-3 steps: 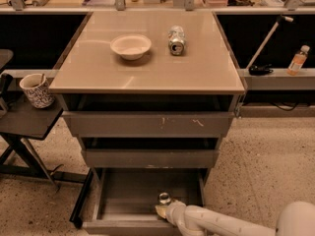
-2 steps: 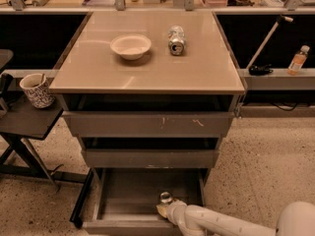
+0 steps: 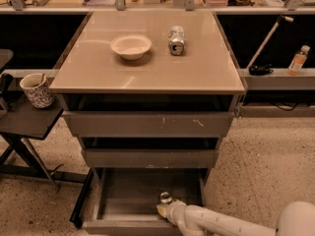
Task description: Place green can into bottom drawer
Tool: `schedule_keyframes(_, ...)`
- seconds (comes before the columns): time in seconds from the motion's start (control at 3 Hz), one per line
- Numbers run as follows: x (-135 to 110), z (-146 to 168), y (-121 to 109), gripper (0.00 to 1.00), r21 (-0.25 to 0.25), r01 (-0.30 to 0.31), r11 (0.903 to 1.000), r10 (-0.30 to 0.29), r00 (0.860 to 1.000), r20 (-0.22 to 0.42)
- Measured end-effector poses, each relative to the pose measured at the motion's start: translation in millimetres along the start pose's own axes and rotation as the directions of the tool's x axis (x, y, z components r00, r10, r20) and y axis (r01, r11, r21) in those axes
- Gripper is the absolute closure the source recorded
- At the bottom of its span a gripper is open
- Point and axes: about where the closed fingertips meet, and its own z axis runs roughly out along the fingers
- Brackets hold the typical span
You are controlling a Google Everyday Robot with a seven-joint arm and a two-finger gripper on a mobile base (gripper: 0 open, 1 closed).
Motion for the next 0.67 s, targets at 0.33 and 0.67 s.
schedule_keyframes(0.33, 0.0, 0.0, 0.0, 0.11, 0.000, 0.000, 1.0000, 0.000, 1.000, 0.000)
schedule_keyframes(0.67, 0.0, 0.0, 0.0, 0.00, 0.000, 0.000, 1.0000, 0.000, 1.000, 0.000)
